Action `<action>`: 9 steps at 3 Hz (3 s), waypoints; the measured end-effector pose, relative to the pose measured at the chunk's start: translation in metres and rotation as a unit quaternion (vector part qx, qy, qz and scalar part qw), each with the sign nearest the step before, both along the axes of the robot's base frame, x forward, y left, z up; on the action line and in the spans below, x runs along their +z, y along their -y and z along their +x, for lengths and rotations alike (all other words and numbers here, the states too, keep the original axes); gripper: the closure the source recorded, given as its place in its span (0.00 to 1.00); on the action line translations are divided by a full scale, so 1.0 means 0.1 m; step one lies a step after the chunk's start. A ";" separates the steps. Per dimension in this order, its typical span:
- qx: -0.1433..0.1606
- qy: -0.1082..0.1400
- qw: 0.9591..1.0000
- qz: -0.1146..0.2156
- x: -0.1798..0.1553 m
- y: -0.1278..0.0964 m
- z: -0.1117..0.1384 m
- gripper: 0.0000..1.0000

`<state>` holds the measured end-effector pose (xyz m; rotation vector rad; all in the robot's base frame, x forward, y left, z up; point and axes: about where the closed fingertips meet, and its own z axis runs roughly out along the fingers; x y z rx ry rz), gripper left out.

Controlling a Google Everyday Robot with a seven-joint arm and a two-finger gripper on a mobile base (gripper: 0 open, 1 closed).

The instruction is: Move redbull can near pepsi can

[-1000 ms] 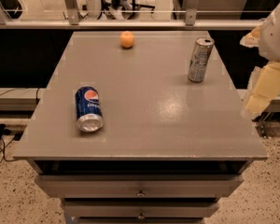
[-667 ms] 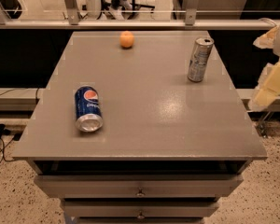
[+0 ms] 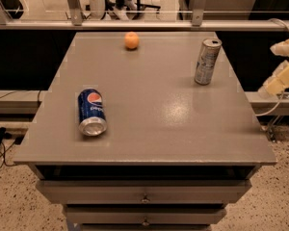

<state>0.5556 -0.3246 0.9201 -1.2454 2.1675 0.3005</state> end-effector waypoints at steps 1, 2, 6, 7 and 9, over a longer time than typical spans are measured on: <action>-0.012 0.023 0.996 0.083 -0.05 -0.05 0.29 0.00; -0.013 0.025 0.995 0.099 -0.06 -0.08 0.33 0.00; -0.044 0.082 0.944 0.315 -0.19 -0.98 1.04 0.00; -0.041 0.094 0.941 0.324 -0.24 -1.10 1.13 0.19; -0.042 0.118 0.934 0.334 -0.02 -1.11 1.18 0.65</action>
Offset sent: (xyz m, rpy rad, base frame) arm 0.0254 0.0041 -0.0049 0.1496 -0.0414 -0.0219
